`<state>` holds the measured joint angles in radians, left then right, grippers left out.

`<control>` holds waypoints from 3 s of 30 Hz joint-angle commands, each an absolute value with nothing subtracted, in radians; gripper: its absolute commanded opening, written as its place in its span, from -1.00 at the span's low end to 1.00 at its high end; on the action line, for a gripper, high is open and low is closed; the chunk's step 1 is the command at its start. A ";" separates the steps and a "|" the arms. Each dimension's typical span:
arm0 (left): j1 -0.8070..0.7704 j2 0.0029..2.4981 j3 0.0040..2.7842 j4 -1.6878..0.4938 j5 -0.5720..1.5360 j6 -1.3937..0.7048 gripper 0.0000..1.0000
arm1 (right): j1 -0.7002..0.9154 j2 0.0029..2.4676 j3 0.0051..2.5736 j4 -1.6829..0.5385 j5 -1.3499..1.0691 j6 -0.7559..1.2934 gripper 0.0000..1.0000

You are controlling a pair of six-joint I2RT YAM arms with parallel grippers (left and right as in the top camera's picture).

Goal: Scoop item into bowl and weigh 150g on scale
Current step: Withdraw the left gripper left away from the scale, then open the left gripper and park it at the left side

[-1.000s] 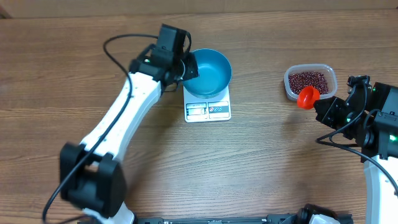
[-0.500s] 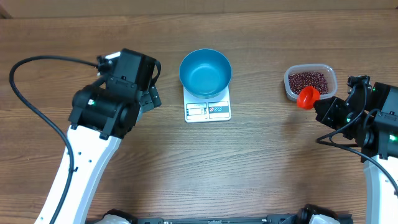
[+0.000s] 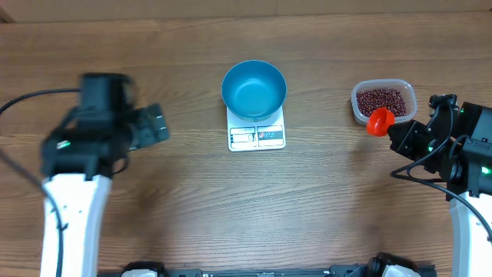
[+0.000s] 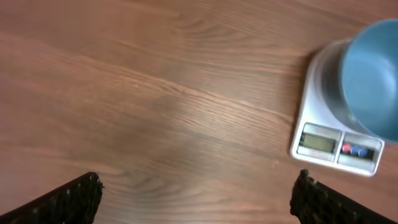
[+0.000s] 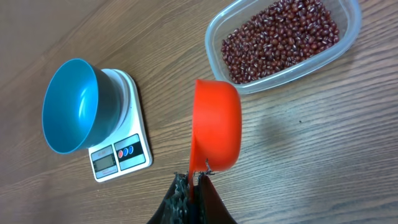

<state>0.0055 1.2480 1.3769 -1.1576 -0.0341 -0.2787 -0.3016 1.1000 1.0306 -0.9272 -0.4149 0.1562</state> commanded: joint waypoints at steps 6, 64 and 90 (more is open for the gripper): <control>0.238 1.174 1.371 -1.204 0.364 0.195 0.99 | -0.308 1.097 1.051 -0.926 -0.420 0.147 -0.92; 0.236 1.256 1.372 -1.129 0.501 0.673 0.99 | -0.308 1.096 1.048 -1.028 -0.491 0.154 -0.92; 0.235 1.257 1.376 -1.337 0.673 1.059 0.99 | -0.308 1.097 1.048 -1.020 -0.487 0.154 -0.92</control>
<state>0.2356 1.2552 1.3739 -1.3430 0.6590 1.0134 -0.3016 1.1000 1.0306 -1.0245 -0.4896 0.1570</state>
